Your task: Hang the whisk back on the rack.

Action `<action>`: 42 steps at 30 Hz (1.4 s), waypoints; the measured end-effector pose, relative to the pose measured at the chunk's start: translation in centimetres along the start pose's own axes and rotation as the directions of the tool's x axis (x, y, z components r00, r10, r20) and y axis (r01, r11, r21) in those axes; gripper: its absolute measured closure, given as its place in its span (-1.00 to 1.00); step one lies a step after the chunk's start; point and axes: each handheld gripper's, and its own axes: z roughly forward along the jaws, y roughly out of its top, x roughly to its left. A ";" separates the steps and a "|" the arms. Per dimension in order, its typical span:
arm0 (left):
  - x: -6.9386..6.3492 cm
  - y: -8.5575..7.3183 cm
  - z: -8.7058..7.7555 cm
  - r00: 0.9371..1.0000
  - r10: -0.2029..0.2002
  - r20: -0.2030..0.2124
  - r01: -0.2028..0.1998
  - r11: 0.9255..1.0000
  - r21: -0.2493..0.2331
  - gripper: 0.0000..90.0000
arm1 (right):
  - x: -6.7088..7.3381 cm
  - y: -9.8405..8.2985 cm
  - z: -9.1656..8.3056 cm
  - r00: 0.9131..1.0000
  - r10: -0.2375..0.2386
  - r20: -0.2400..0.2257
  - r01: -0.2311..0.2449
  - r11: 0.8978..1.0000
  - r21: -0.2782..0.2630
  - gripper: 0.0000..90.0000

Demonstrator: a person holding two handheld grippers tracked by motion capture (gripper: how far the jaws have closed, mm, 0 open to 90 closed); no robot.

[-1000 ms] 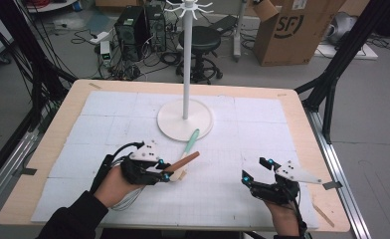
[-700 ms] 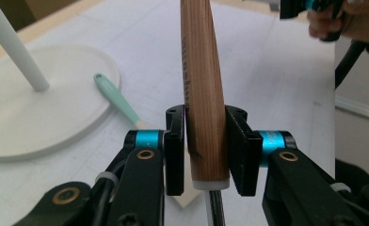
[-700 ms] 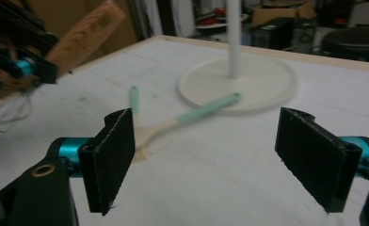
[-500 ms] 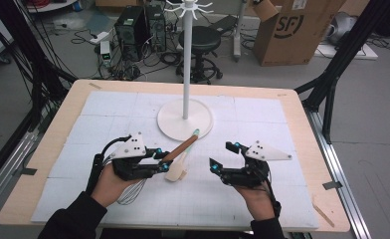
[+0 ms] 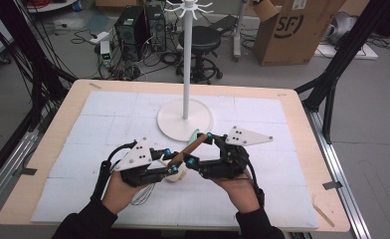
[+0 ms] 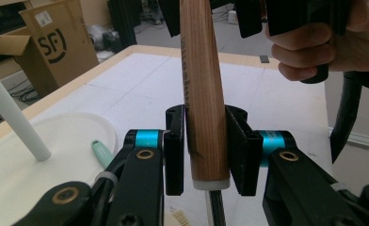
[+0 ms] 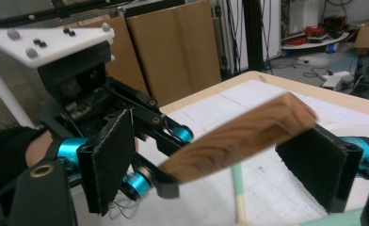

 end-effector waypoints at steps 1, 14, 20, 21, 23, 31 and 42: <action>0.0 0.0 0.0 1.000 -0.005 -0.002 0.005 1.000 -0.007 0.57 | 0.0 0.0 0.0 1.000 0.000 0.000 0.000 1.000 0.000 -0.56; -1.2 1.2 0.0 0.998 0.053 -0.034 -0.053 0.999 -0.002 0.63 | 0.9 0.5 0.1 0.998 0.022 -0.052 -0.023 1.000 -0.017 0.08; -1.3 1.4 0.0 0.996 0.037 -0.076 -0.037 0.999 0.000 0.63 | 2.6 1.6 0.3 0.996 -0.074 0.040 0.075 0.997 -0.025 0.20; -1.4 1.4 0.0 0.996 0.030 -0.083 -0.031 0.999 -0.014 0.63 | 2.8 1.8 0.3 0.995 -0.081 0.056 0.082 0.996 -0.023 0.32; -1.5 1.5 -0.1 0.997 0.025 -0.079 -0.027 0.999 -0.026 0.63 | 3.1 2.0 0.2 0.992 -0.081 0.092 0.084 0.996 -0.024 0.51; -1.1 1.6 -0.8 0.997 0.021 0.068 -0.012 0.993 -0.119 0.58 | 3.8 3.3 -0.6 0.994 -0.109 0.010 0.109 0.994 -0.006 0.58; 0.3 1.6 -2.2 0.953 -0.014 0.304 0.088 0.969 -0.230 -0.14 | 2.6 5.1 -1.1 0.920 -0.180 -0.348 0.200 0.979 0.025 0.58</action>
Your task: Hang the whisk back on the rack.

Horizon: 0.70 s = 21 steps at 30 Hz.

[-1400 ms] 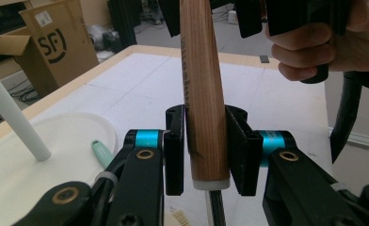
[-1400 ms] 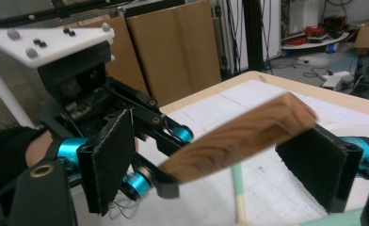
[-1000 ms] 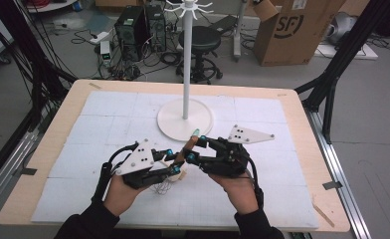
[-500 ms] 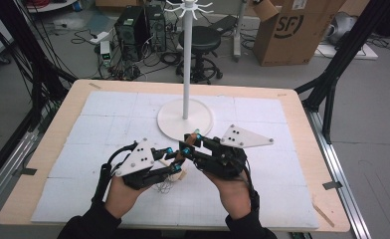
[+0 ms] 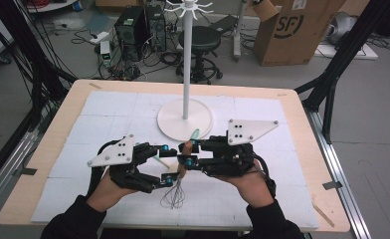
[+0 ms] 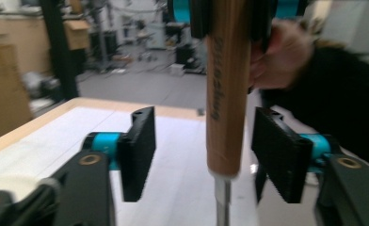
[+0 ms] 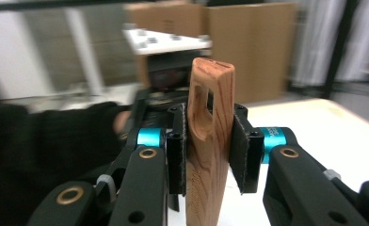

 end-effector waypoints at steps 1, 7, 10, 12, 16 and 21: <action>0.0 0.0 0.0 1.000 0.000 0.024 0.000 1.000 -0.003 -0.14 | -0.3 -0.1 0.2 0.999 0.001 -0.051 -0.001 1.000 0.005 0.58; -0.2 -0.5 0.8 0.992 -0.010 0.122 0.003 0.998 0.055 -0.08 | -1.6 -0.5 1.5 0.978 -0.017 -0.208 0.016 1.000 -0.009 0.58; -0.3 -0.7 0.9 0.985 -0.033 0.171 0.026 0.999 0.045 -0.03 | -1.8 -0.8 2.0 0.960 -0.039 -0.276 0.029 0.999 -0.040 0.58; -0.3 -0.8 0.9 0.981 -0.039 0.190 0.029 0.998 0.055 0.02 | -1.8 -0.8 2.2 0.948 -0.054 -0.314 0.041 0.998 -0.050 0.58; -0.4 -1.0 0.7 0.975 -0.031 0.219 0.019 0.998 0.054 0.28 | -1.7 -0.9 2.4 0.934 -0.070 -0.350 0.055 0.997 -0.051 0.58; -0.6 -0.9 0.6 0.969 -0.025 0.247 0.015 0.999 0.041 0.51 | -1.5 -0.9 2.5 0.933 -0.074 -0.352 0.057 0.997 -0.058 0.58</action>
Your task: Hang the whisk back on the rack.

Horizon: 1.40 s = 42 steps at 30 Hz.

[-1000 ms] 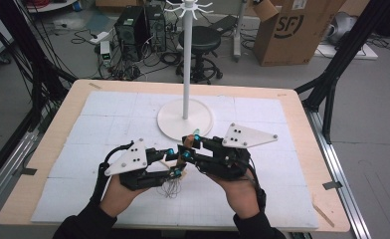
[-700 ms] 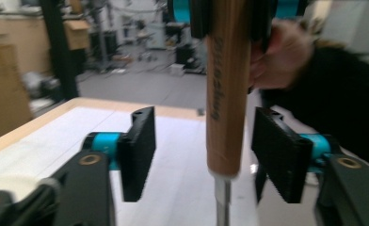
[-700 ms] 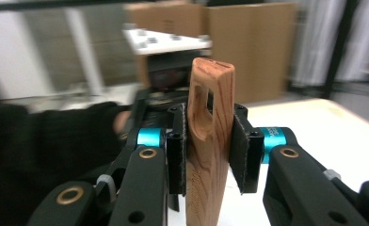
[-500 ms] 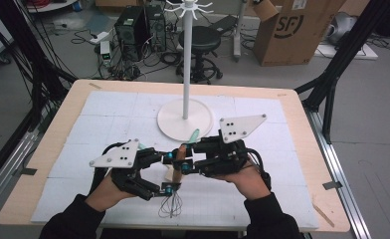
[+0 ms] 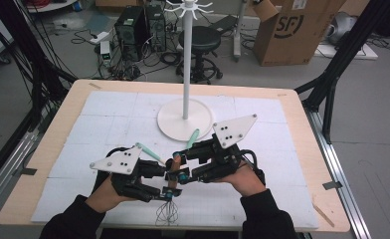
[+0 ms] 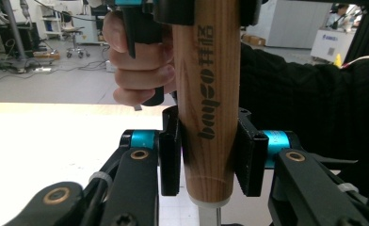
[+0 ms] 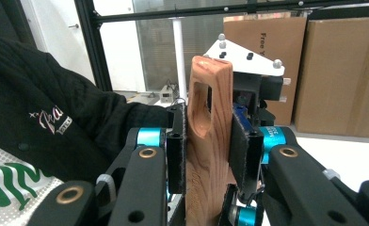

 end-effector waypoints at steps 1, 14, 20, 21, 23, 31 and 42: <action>-0.1 0.0 0.0 1.000 0.006 -0.007 -0.006 1.000 -0.002 0.51 | 0.2 0.1 0.1 1.000 -0.004 0.007 0.004 1.000 -0.002 0.58; 0.1 0.8 -0.4 0.827 0.023 -0.562 0.022 0.997 0.073 0.53 | 2.1 0.2 0.8 0.783 0.040 0.621 -0.056 0.998 0.007 -0.45; -0.1 0.6 0.8 0.771 0.072 -0.633 0.012 0.992 0.127 0.52 | 2.0 -0.1 2.3 0.710 0.024 0.704 -0.069 0.997 0.035 0.11; -0.1 0.6 0.9 0.768 0.074 -0.636 0.012 0.991 0.131 0.52 | 2.1 -0.1 2.5 0.701 0.031 0.712 -0.074 0.997 0.030 0.17; -0.1 0.6 0.9 0.764 0.075 -0.641 0.015 0.991 0.133 0.53 | 2.1 -0.1 2.7 0.678 0.046 0.733 -0.082 0.997 0.013 0.32; -0.1 0.6 0.6 0.803 0.036 -0.595 0.033 0.994 0.104 0.51 | 2.2 -0.1 2.6 0.680 0.137 0.720 -0.142 0.988 -0.054 0.59; 0.2 0.8 -1.4 0.965 -0.043 -0.258 0.052 0.998 0.028 0.07 | 1.3 -0.7 -0.6 0.913 0.146 0.381 -0.124 0.989 -0.080 0.60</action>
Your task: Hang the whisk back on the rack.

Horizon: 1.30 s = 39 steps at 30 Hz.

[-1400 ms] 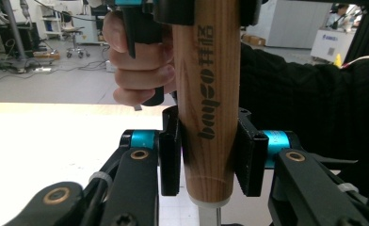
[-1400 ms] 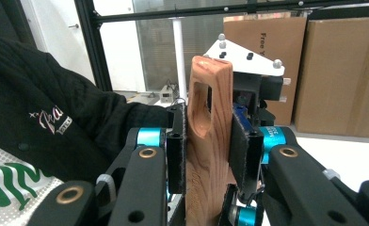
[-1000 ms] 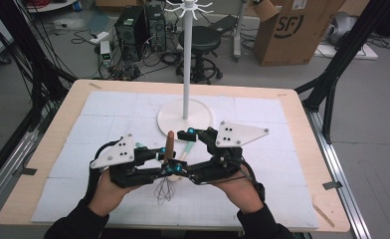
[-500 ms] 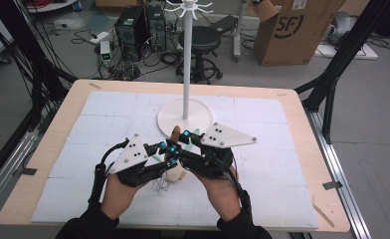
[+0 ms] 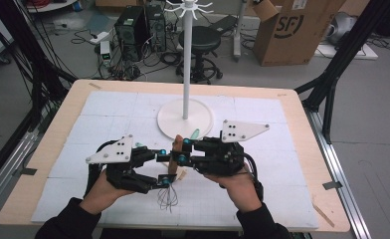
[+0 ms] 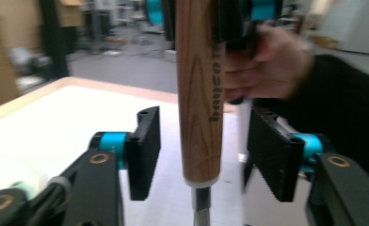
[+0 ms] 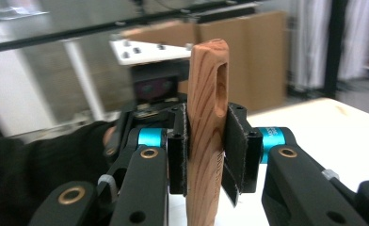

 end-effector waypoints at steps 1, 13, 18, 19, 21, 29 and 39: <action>0.0 0.0 0.0 1.000 0.000 0.017 0.000 1.000 0.000 0.07 | 0.0 0.0 0.0 1.000 0.000 0.000 0.000 1.000 0.000 0.60; -0.1 -0.1 0.5 0.986 0.005 0.168 -0.009 1.000 0.022 0.51 | -1.1 -1.0 0.0 0.971 0.004 -0.238 -0.010 1.000 -0.023 0.60; 0.1 -0.1 0.6 0.996 -0.018 0.091 0.014 0.999 0.046 0.57 | -0.8 -1.1 0.0 0.983 -0.003 -0.185 -0.001 1.000 -0.022 0.57; 0.1 -0.1 0.6 0.998 -0.010 0.063 0.008 0.999 0.045 0.58 | -0.7 -1.1 0.1 0.990 0.005 -0.143 -0.009 1.000 -0.026 0.51; 0.2 0.0 0.5 1.000 -0.013 0.016 0.012 0.999 0.041 0.58 | -0.3 -1.1 0.1 0.999 -0.003 -0.042 0.002 0.999 -0.036 0.15; 0.2 0.2 0.5 0.992 -0.032 -0.123 0.035 0.999 0.021 0.58 | 0.7 -1.2 0.5 0.985 -0.087 0.149 0.093 0.995 -0.029 0.30; 0.0 0.2 0.3 0.988 -0.025 -0.150 0.027 0.999 0.016 0.58 | 0.6 -1.4 1.3 0.984 -0.070 0.167 0.076 0.997 -0.030 0.61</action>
